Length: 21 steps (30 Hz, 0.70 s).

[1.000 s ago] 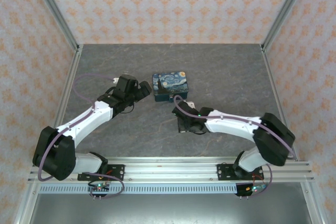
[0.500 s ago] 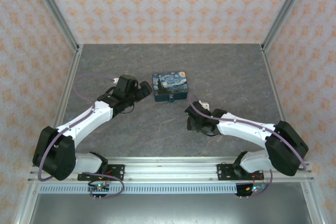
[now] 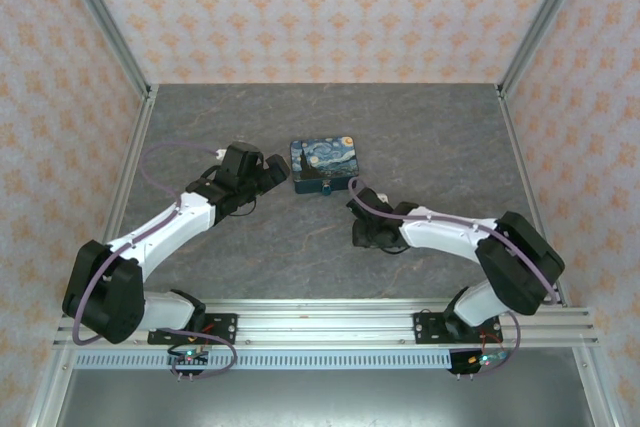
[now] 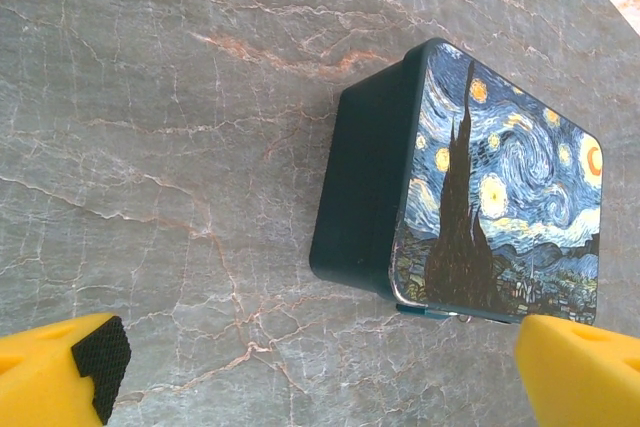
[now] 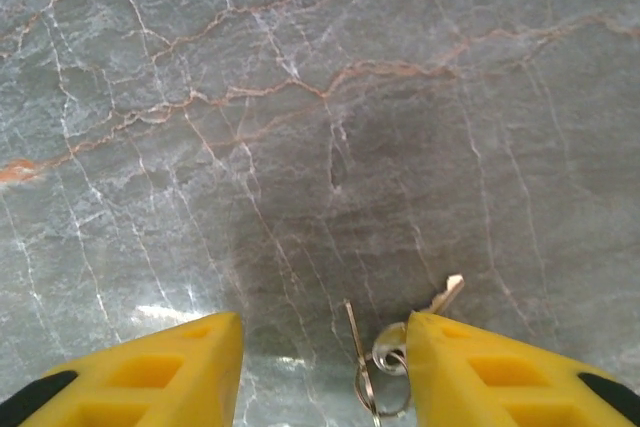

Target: Unlock a padlock with a key

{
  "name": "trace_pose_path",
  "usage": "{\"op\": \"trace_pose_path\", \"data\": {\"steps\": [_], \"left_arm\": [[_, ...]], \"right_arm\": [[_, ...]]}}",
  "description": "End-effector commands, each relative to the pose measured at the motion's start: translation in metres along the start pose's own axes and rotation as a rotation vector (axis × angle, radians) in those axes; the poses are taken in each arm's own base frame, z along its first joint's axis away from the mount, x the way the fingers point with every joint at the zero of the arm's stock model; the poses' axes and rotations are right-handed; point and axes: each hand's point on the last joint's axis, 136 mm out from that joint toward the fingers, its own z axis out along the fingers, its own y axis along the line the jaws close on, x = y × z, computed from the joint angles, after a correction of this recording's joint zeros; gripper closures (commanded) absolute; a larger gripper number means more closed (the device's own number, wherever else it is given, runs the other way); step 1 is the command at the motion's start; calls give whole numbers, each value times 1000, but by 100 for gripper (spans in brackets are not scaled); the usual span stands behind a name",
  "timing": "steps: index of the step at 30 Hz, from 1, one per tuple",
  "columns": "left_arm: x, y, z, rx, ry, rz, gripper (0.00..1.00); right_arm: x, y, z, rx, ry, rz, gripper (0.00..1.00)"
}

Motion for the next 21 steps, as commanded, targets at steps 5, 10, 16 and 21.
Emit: {"op": "trace_pose_path", "data": {"steps": [5,10,16,21], "left_arm": [[2,3,5,-5,7,-13,0],[2,3,5,-4,6,-12,0],[3,0,6,-2,10,-11,0],[3,0,5,-4,7,-8,0]], "right_arm": [[-16,6,1,0,-19,-52,57],[-19,6,3,2,-23,-53,56],[-17,2,12,14,8,-58,55],[-5,1,13,-2,54,-66,56]]}}
